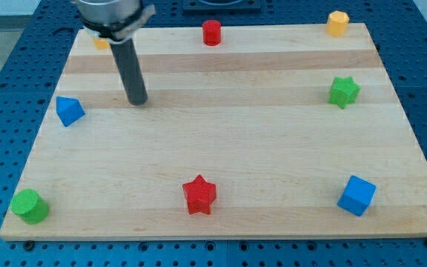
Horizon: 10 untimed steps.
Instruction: Nudge the yellow heart right a bit
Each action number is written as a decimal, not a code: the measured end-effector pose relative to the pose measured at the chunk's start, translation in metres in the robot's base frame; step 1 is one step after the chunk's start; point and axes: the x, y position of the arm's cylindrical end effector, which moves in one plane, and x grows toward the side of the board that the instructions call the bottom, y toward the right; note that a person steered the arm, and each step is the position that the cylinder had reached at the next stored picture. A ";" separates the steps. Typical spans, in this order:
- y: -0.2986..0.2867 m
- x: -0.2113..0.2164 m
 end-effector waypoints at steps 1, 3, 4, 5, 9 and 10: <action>-0.035 -0.046; -0.146 -0.086; -0.147 -0.085; -0.147 -0.085; -0.147 -0.153; -0.147 -0.173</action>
